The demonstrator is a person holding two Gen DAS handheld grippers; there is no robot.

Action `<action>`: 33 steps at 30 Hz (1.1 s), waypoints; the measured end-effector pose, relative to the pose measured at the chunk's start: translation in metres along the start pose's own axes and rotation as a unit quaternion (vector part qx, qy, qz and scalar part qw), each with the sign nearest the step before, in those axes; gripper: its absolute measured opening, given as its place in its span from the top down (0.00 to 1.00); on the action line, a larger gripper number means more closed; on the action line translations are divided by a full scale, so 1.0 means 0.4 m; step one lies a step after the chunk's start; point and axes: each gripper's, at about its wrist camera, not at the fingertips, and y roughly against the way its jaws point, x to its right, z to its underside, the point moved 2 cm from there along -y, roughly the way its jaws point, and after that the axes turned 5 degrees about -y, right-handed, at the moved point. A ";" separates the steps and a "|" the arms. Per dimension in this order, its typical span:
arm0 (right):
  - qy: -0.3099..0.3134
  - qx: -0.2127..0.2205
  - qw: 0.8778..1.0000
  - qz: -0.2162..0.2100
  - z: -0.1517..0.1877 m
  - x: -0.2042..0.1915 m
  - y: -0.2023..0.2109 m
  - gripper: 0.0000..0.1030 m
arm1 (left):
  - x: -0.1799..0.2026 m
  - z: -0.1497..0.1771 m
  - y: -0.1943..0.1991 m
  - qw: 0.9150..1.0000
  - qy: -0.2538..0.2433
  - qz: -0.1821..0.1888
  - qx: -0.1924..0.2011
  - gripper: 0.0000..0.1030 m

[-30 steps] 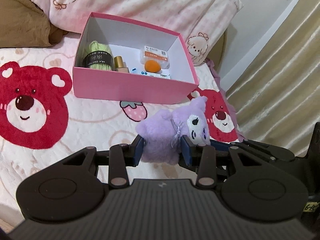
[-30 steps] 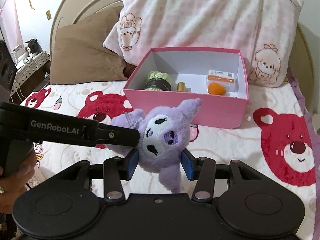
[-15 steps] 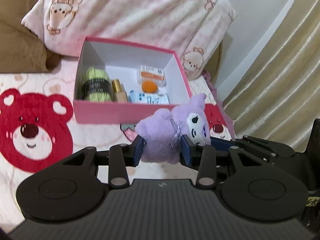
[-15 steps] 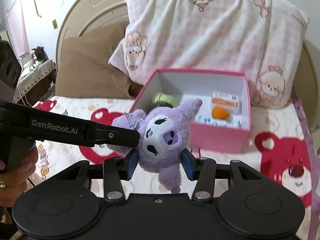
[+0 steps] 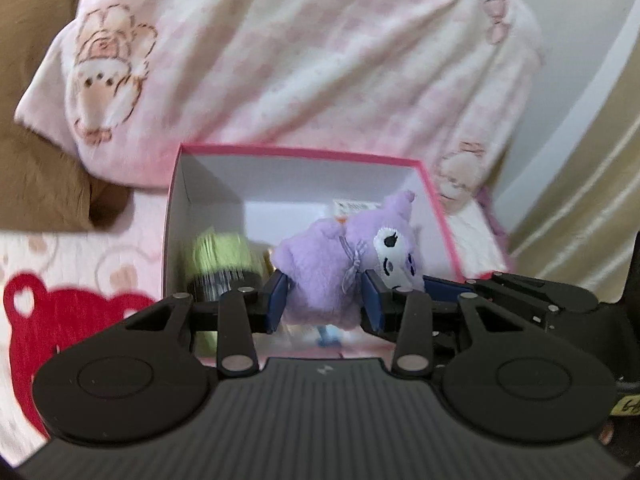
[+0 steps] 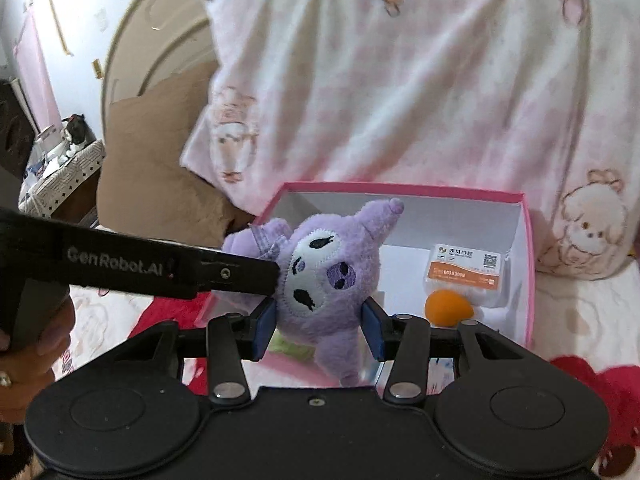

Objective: Organize objects

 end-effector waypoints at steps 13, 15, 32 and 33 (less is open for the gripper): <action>-0.005 -0.108 0.994 0.024 -0.037 0.113 -0.232 0.51 | -0.026 -0.044 -0.253 0.996 0.009 -0.055 -0.072 0.62; -0.019 -0.111 0.993 0.021 -0.034 0.134 -0.242 0.51 | -0.027 -0.044 -0.273 0.995 0.012 -0.060 -0.076 0.62; -0.053 -0.035 0.998 0.018 0.022 0.125 -0.088 0.48 | -0.039 -0.028 -0.191 0.995 0.013 -0.080 -0.058 0.40; -0.052 -0.030 0.998 0.020 0.028 0.117 -0.068 0.48 | -0.035 -0.026 -0.173 0.995 0.010 -0.077 -0.056 0.37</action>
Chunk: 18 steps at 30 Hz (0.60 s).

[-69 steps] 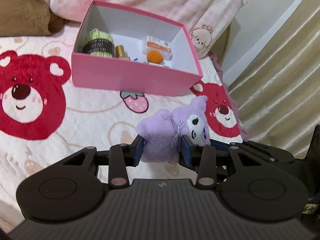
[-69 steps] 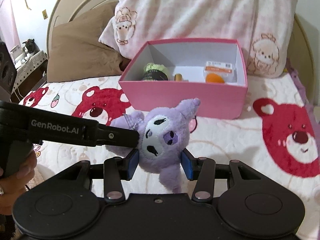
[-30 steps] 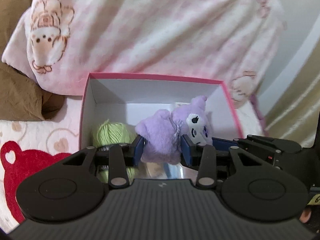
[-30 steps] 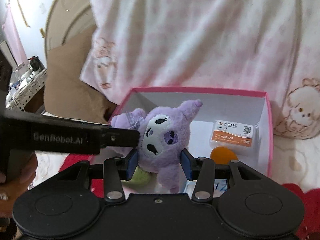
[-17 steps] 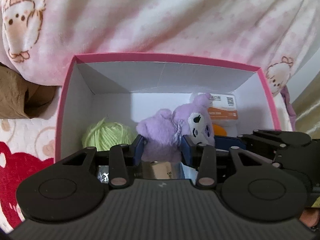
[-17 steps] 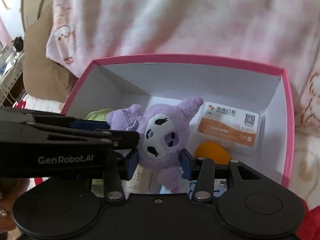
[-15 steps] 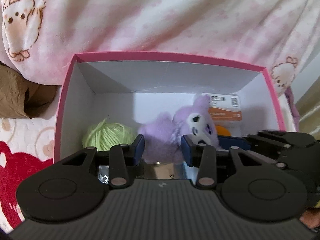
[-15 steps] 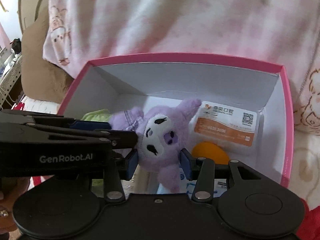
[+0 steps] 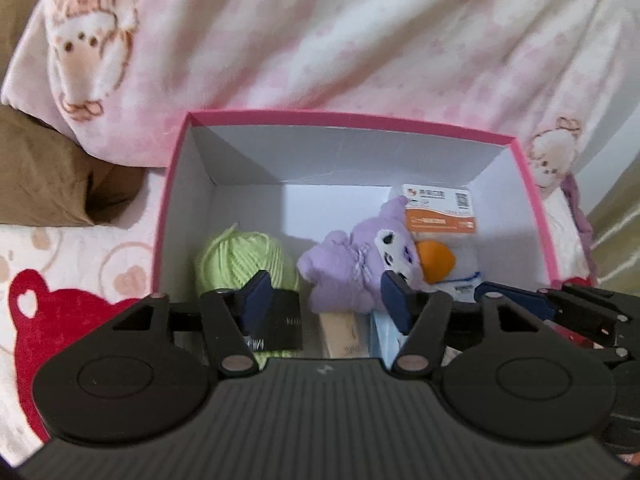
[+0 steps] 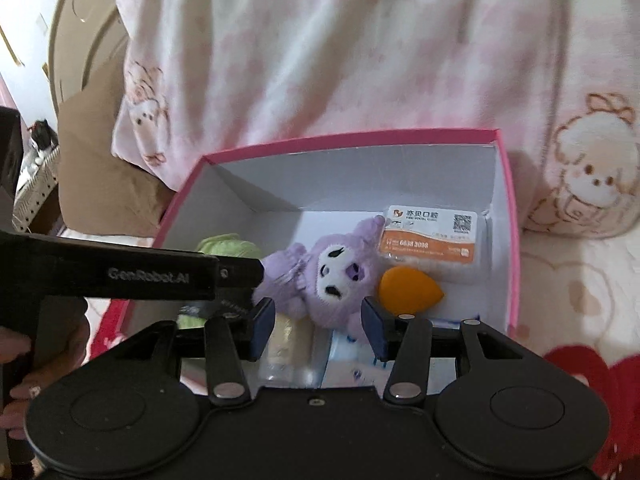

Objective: Organize objects

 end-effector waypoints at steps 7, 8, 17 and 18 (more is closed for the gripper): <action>-0.006 0.018 1.000 0.011 0.030 -0.041 0.109 0.39 | 0.003 0.031 0.154 1.000 0.000 -0.009 0.008 0.14; -0.008 0.018 1.000 0.009 0.033 -0.047 0.122 0.36 | 0.005 0.035 0.174 1.000 -0.001 -0.011 0.001 0.12; 0.015 0.047 0.998 0.041 0.075 -0.119 0.262 0.32 | 0.012 0.114 0.347 0.999 -0.030 -0.031 0.015 0.04; 0.017 0.049 0.997 0.049 0.083 -0.128 0.276 0.31 | 0.015 0.124 0.360 0.998 -0.043 -0.032 0.020 0.04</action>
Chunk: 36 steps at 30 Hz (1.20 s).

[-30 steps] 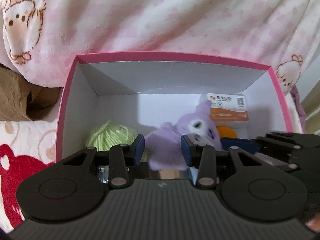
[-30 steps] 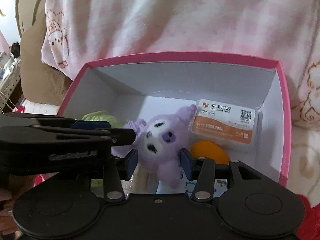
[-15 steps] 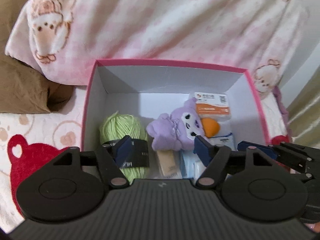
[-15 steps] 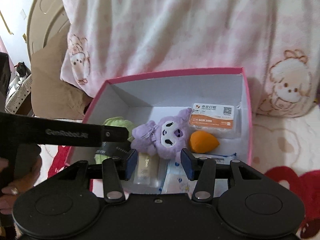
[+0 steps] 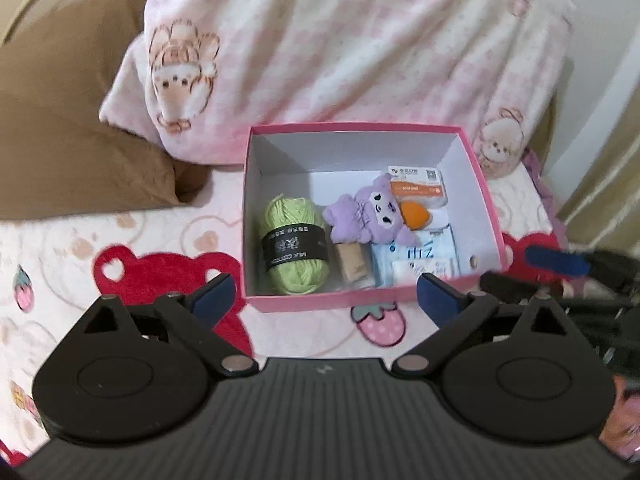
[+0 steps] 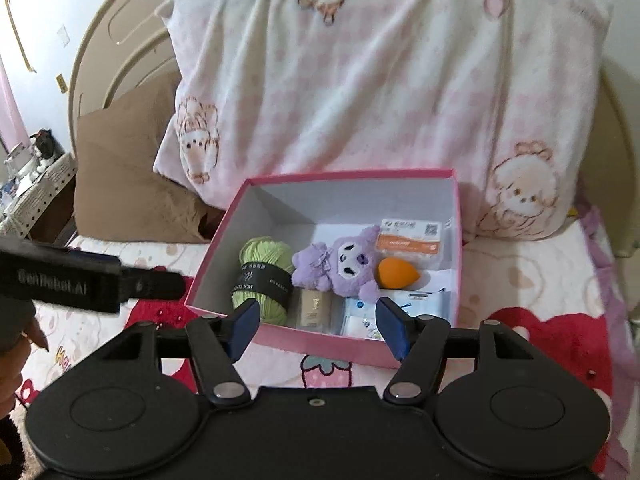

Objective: Organize objects

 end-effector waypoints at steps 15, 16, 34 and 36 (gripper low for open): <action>-0.010 0.011 0.999 0.042 0.088 -0.031 0.125 0.25 | -0.035 0.164 0.032 0.999 0.028 -0.026 -0.018 0.04; -0.012 0.010 0.999 0.046 0.093 -0.030 0.128 0.25 | -0.037 0.175 0.027 0.999 0.030 -0.026 -0.026 0.04; -0.037 -0.017 0.996 0.083 0.168 -0.055 0.119 0.21 | -0.021 0.264 0.035 0.999 0.013 -0.026 -0.043 0.04; -0.039 -0.020 0.996 0.083 0.172 -0.059 0.118 0.15 | -0.020 0.264 0.039 0.999 0.013 -0.027 -0.042 0.04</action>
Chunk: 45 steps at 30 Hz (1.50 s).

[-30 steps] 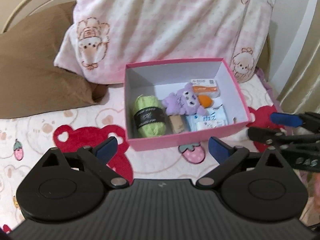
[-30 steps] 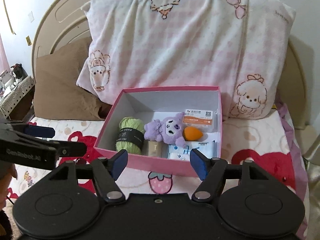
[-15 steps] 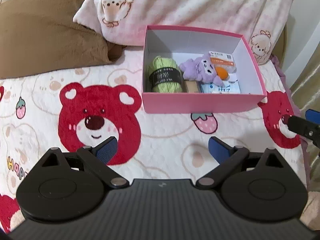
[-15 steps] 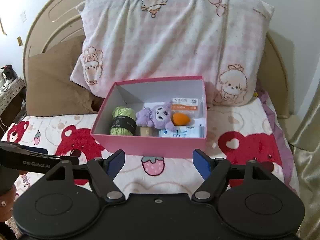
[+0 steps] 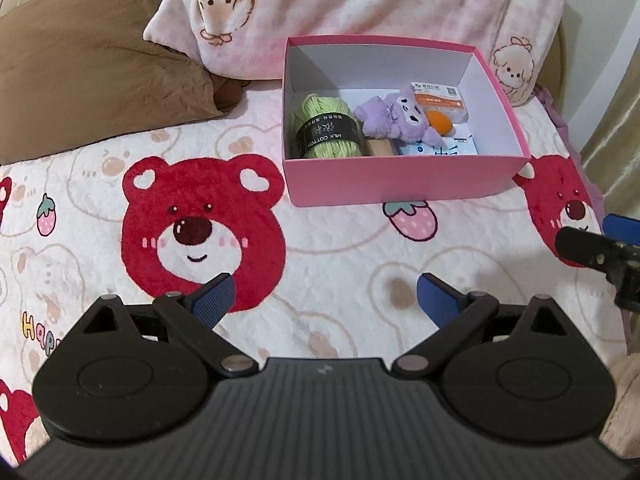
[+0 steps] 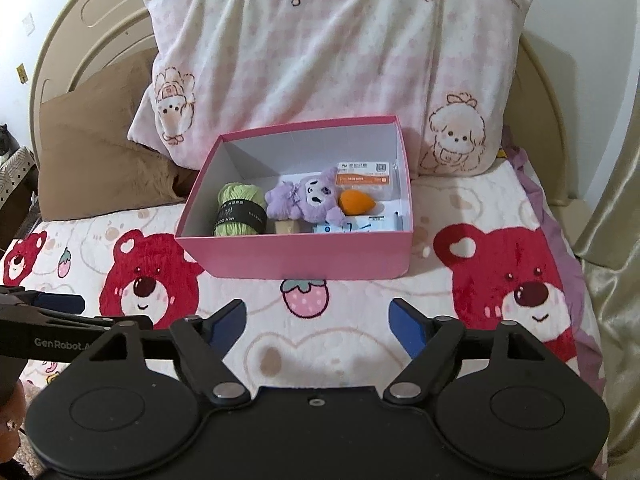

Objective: Organize objects

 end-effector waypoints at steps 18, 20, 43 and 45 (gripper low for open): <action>0.032 -0.019 0.999 0.031 0.023 -0.051 0.002 0.12 | 0.003 0.015 0.013 1.000 -0.001 -0.003 -0.008 0.04; 0.030 -0.021 0.999 0.036 0.022 -0.050 0.003 0.12 | -0.001 0.015 0.016 1.000 0.000 -0.004 -0.006 0.04; 0.008 -0.047 0.997 0.068 0.023 -0.029 -0.011 0.12 | -0.002 0.017 0.007 1.000 0.003 -0.016 -0.013 0.04; 0.008 -0.048 0.996 0.070 0.023 -0.028 -0.012 0.12 | -0.001 0.017 0.008 1.000 0.000 -0.019 -0.011 0.04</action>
